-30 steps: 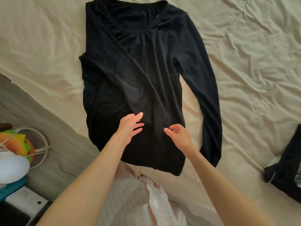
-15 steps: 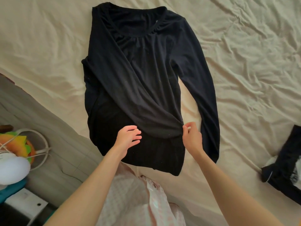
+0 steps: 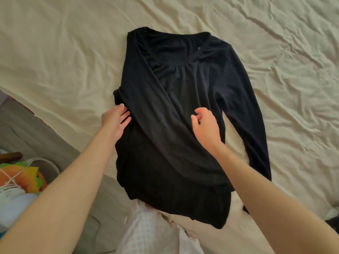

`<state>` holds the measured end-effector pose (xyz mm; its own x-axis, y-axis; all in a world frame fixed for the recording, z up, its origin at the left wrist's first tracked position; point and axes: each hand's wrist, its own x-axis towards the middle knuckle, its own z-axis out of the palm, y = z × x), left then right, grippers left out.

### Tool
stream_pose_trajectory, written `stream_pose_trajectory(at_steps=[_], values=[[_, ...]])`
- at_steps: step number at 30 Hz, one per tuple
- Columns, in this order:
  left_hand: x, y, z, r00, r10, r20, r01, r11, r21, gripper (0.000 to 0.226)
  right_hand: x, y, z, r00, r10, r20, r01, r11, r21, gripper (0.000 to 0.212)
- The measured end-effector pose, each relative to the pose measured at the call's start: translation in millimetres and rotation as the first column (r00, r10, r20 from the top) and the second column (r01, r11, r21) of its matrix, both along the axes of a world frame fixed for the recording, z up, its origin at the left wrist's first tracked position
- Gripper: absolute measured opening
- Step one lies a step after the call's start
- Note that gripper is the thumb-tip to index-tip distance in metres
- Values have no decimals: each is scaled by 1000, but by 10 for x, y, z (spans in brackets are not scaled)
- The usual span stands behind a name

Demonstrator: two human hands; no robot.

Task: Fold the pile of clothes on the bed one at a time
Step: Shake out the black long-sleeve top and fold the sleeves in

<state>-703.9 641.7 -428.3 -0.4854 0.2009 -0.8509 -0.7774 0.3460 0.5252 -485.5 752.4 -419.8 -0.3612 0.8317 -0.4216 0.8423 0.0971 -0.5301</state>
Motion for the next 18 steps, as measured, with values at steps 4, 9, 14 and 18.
stream_pose_trajectory(at_steps=[4,9,14,18], values=[[-374,151,-59,992,32,122,-40,997,67,34,-948,279,-104,991,60,-122,-66,997,-43,32],[-601,210,-201,978,122,171,-122,992,-13,21,-1913,622,-248,984,112,-140,-117,992,-34,42],[-632,102,-256,959,190,209,-206,977,57,24,-2390,825,-363,994,108,-9,-108,985,-132,37],[-823,-38,-255,1000,20,-1,-20,1000,6,9,-2587,871,-396,998,47,-42,-52,991,-125,9]])
